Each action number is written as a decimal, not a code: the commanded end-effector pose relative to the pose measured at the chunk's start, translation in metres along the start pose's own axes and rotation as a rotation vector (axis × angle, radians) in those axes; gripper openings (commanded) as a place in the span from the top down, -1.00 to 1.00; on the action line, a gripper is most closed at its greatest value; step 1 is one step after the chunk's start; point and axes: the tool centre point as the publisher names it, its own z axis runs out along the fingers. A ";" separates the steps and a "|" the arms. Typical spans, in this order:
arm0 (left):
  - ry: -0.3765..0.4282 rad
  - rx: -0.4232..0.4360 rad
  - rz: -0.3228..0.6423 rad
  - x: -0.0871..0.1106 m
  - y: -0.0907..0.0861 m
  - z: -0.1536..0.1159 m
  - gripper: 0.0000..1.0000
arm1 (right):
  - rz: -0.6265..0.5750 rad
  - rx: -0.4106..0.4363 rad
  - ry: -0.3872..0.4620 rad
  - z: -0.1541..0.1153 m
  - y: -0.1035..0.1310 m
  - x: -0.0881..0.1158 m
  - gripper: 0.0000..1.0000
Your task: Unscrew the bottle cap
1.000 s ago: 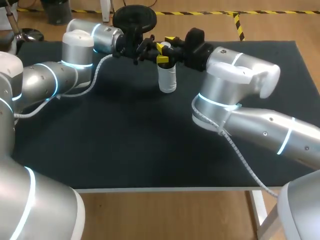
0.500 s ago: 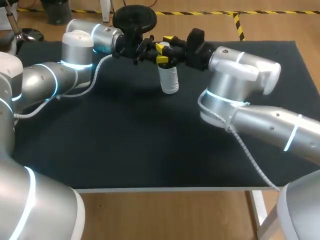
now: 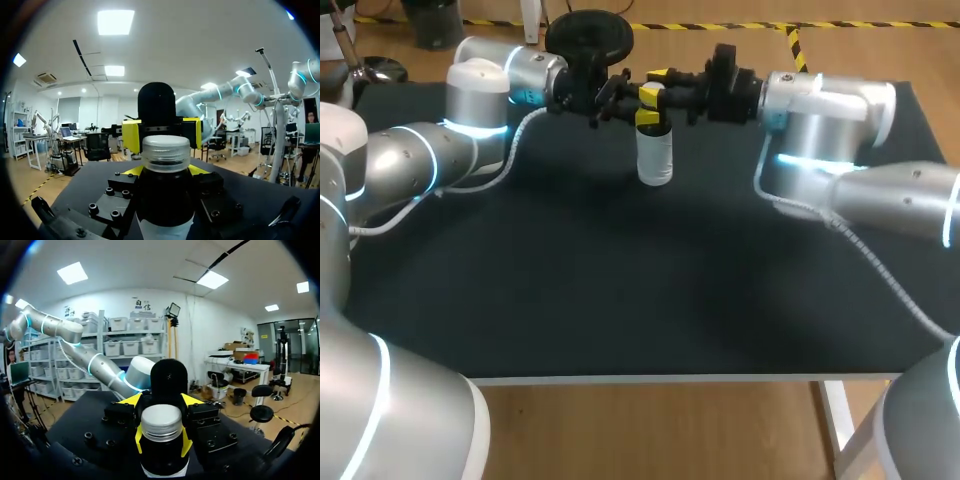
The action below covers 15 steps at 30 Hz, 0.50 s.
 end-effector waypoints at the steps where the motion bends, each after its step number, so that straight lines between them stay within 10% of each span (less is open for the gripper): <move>1: 0.006 0.001 0.002 0.001 -0.002 -0.001 1.00 | 0.051 0.028 0.600 0.006 -0.007 -0.006 1.00; 15: 0.006 0.001 0.002 0.001 -0.002 -0.001 1.00 | 0.080 0.000 1.120 0.001 -0.006 0.008 1.00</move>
